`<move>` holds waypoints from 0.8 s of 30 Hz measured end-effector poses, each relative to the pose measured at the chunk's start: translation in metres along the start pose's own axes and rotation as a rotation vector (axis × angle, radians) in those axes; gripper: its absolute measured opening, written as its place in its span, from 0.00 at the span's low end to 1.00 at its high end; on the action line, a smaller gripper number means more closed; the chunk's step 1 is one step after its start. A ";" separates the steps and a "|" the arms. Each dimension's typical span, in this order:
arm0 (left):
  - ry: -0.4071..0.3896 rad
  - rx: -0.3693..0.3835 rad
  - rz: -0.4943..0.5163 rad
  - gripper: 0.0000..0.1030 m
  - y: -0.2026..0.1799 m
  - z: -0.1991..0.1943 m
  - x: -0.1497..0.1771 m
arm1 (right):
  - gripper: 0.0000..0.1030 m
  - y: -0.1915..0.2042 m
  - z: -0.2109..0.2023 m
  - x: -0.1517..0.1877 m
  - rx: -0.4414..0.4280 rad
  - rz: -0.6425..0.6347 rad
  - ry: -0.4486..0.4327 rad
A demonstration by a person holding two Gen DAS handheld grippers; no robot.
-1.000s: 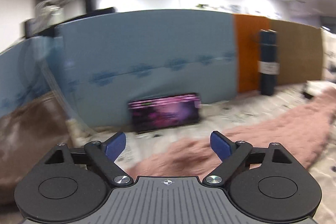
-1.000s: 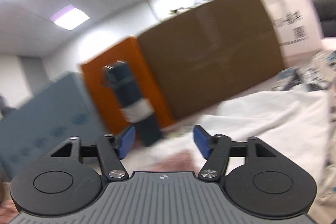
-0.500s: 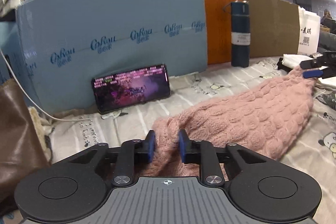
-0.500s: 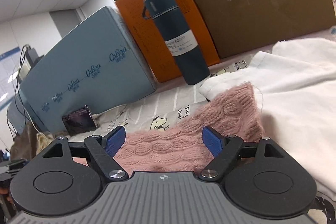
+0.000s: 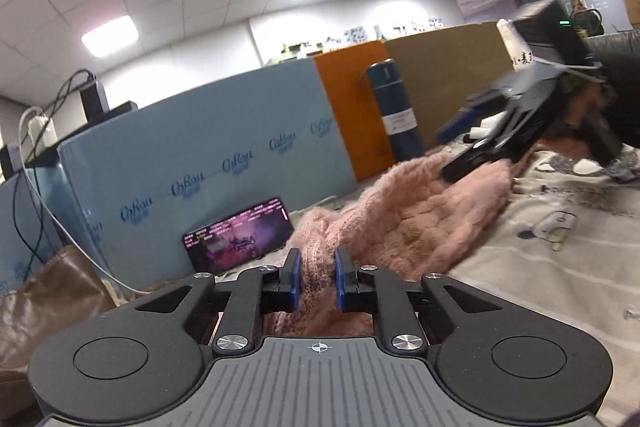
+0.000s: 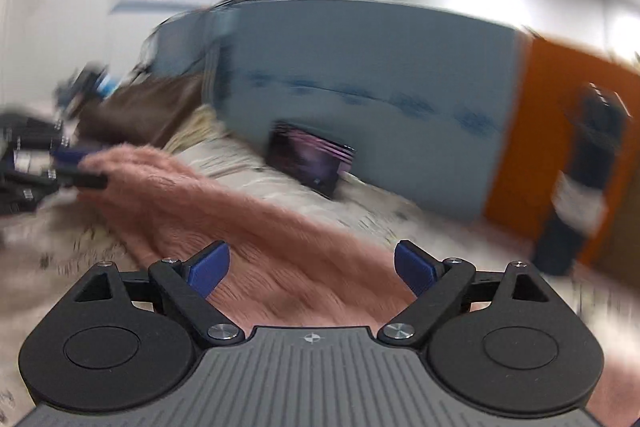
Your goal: Fold clothes
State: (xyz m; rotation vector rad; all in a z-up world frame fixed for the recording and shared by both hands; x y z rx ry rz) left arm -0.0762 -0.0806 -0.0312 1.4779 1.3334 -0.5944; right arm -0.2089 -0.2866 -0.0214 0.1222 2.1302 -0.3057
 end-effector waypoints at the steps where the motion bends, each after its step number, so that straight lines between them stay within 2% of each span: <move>1: -0.013 -0.004 0.012 0.15 -0.004 -0.006 0.000 | 0.87 0.008 0.005 -0.006 -0.003 -0.068 0.006; 4: -0.037 -0.002 0.034 0.15 -0.011 -0.019 0.002 | 0.84 0.031 0.013 -0.011 -0.064 -0.225 0.044; 6: -0.046 -0.004 0.041 0.15 -0.013 -0.024 0.004 | 0.69 0.040 0.015 -0.012 -0.109 -0.252 0.070; 7: -0.048 -0.002 0.040 0.15 -0.014 -0.026 0.005 | 0.42 0.042 0.015 -0.013 -0.127 -0.240 0.078; 8: -0.051 0.001 0.034 0.15 -0.014 -0.029 0.006 | 0.21 0.043 0.014 -0.013 -0.145 -0.229 0.086; 12: -0.076 0.027 0.026 0.15 -0.012 -0.039 0.009 | 0.12 0.053 -0.009 -0.005 -0.195 -0.202 0.071; 17: -0.092 0.097 -0.001 0.15 -0.009 -0.057 0.015 | 0.11 0.072 -0.049 0.011 -0.204 -0.187 0.039; 20: -0.057 0.135 -0.007 0.15 -0.012 -0.061 0.023 | 0.11 0.082 -0.064 0.026 -0.212 -0.134 0.025; 24: 0.040 0.180 0.001 0.15 -0.018 -0.057 0.038 | 0.10 0.094 -0.076 0.047 -0.238 -0.048 0.028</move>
Point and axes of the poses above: each gripper's, at about its wrist camera, not at the fingertips, and z roughly the way its jaws point, y to its left, x to its underside, the point moved 6 cm from there along z, roughly the way its jaws point, and after that the axes turned 9 degrees about y, right-handed, at the moved point
